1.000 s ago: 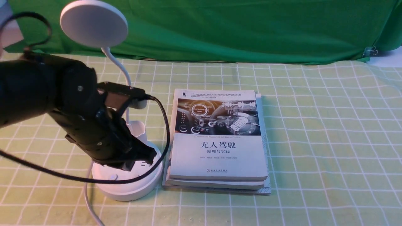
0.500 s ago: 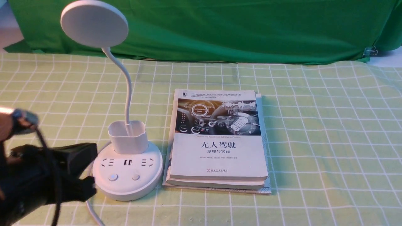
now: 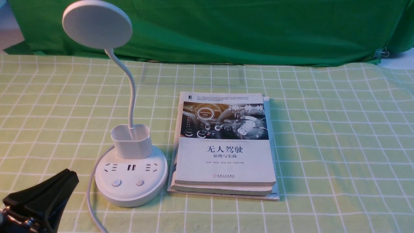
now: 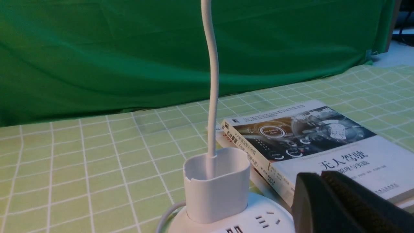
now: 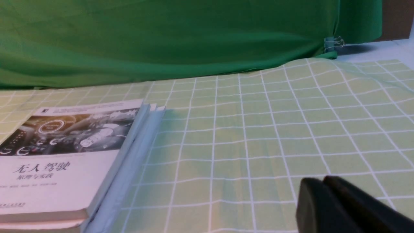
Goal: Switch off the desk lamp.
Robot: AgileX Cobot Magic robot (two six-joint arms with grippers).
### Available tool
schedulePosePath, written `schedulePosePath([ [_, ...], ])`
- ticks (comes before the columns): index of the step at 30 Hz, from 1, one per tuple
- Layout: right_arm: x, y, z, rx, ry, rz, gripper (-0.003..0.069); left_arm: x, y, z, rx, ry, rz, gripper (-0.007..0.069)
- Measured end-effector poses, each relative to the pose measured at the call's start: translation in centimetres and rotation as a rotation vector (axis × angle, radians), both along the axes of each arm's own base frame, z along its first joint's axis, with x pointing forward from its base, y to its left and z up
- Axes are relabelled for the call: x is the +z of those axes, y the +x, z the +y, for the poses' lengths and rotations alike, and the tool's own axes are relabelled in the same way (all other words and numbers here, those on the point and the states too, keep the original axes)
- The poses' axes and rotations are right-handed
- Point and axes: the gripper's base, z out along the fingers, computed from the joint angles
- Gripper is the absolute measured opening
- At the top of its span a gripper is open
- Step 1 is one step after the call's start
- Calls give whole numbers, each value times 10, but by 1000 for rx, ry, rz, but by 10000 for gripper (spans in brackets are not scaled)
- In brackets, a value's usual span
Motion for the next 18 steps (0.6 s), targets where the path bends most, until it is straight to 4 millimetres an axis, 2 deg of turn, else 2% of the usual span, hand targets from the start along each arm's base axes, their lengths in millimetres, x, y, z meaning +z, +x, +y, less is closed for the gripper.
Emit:
schedulePosePath([
  [11, 0, 0, 0, 0, 0, 0, 29, 3, 1, 5, 62, -39, -38, 2],
  [18, 0, 0, 0, 0, 0, 0, 29, 14, -1, 22, 218, -66, -149, 2],
])
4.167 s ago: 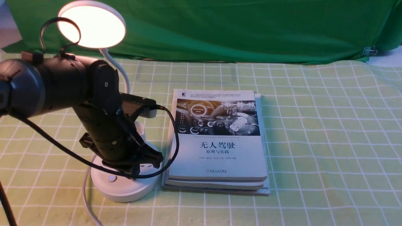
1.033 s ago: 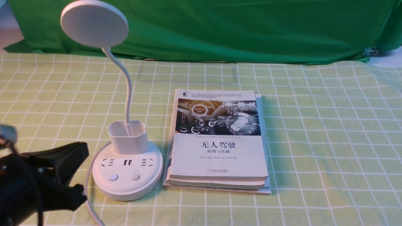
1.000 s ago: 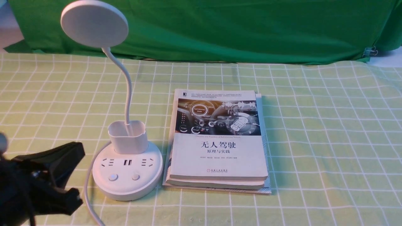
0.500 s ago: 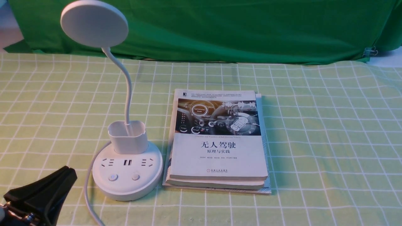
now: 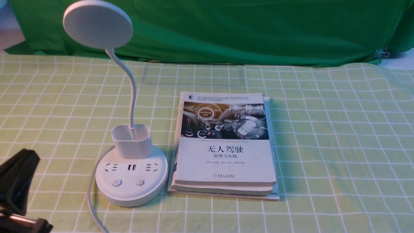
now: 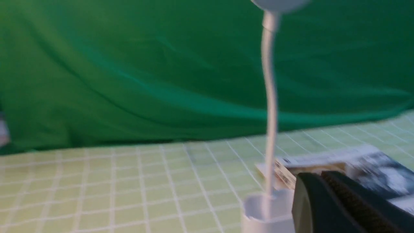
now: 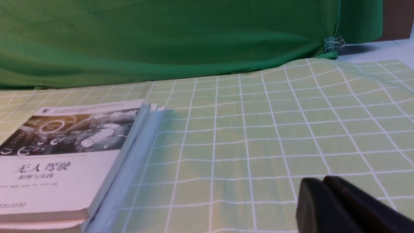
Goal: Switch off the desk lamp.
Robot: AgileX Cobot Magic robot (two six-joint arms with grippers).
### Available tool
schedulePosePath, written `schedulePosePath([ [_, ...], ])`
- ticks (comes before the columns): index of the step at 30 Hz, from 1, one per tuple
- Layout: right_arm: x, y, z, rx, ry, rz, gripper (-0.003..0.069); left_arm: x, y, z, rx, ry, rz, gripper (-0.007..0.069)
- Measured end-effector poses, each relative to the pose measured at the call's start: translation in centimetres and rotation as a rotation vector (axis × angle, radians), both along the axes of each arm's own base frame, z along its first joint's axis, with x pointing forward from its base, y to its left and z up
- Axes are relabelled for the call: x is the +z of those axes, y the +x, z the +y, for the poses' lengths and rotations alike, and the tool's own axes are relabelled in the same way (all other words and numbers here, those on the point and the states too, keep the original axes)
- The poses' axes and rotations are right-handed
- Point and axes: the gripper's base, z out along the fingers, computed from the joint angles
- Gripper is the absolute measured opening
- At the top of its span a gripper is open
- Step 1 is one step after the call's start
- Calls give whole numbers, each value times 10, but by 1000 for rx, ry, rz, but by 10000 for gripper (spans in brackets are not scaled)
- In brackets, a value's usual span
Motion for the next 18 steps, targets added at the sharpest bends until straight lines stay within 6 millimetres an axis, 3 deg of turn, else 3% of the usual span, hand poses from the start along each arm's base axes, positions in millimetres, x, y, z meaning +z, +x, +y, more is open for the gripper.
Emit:
schedulePosePath([
  [8, 0, 0, 0, 0, 0, 1, 29, -2, -19, 18, 190, -24, 4, 2],
  [18, 0, 0, 0, 0, 0, -1, 29, -10, -35, 17, 198, -71, 42, 2],
])
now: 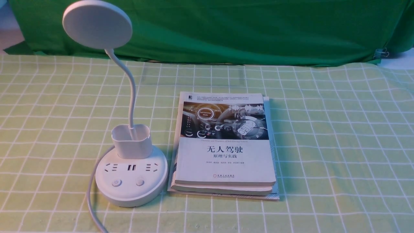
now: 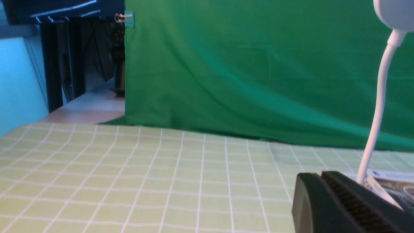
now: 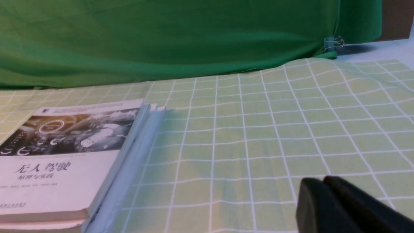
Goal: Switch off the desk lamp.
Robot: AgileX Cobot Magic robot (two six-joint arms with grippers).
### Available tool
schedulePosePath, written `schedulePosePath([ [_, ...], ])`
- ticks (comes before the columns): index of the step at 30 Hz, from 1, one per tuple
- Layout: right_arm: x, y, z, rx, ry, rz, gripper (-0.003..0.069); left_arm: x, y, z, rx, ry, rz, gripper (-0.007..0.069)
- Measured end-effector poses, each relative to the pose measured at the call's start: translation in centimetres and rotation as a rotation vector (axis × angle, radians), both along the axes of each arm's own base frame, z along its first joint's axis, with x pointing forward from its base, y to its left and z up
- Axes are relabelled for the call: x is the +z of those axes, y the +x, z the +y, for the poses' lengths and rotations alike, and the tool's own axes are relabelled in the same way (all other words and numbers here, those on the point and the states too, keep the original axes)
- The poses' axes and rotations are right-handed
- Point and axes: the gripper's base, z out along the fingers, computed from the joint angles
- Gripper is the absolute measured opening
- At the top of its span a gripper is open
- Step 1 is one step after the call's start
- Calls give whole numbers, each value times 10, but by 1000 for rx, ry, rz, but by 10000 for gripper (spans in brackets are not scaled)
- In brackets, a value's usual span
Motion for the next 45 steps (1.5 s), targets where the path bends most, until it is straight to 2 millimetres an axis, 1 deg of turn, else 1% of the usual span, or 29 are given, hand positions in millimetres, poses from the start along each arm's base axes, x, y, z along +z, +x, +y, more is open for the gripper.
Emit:
schedulePosePath([
  [6, 0, 0, 0, 0, 0, 1, 29, -6, 0, 0, -6, -45, 59, 2],
  [13, 0, 0, 0, 0, 0, 1, 29, -19, -1, -2, -14, -62, 203, 2],
  [45, 0, 0, 0, 0, 1, -1, 29, -19, -1, -1, -12, -56, 210, 2],
])
